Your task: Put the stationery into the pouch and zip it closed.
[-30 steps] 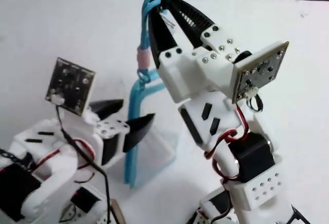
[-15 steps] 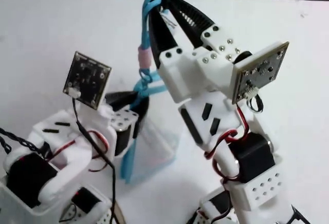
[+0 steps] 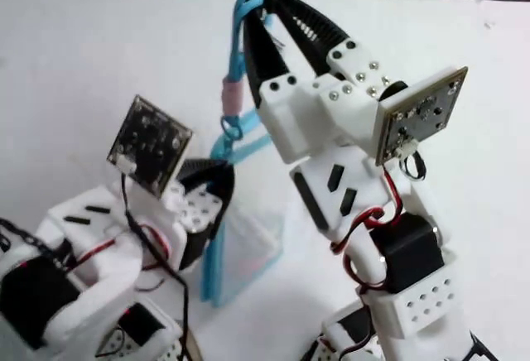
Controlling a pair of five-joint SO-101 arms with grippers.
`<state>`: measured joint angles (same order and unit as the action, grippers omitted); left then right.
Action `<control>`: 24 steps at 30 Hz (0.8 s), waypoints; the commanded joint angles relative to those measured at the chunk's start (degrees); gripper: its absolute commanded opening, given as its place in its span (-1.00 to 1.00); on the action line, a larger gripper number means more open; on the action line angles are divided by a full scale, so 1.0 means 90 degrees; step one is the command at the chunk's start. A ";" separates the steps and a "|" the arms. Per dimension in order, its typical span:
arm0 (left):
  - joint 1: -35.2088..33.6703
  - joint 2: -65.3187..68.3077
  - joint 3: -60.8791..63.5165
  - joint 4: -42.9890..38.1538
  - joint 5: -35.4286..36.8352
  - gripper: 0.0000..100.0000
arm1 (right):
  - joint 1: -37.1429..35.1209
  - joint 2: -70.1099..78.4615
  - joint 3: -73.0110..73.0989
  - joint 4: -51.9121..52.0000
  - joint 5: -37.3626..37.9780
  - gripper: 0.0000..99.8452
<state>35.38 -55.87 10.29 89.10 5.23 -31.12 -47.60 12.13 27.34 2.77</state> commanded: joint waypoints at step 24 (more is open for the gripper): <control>0.0230 -0.0024 -0.1016 0.1465 -0.0322 -0.96 | 0.3463 0.3150 0.0957 -0.2711 0.0225 -0.97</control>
<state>36.88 -55.87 2.73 102.20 2.77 -3.52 -23.69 21.63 6.95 2.95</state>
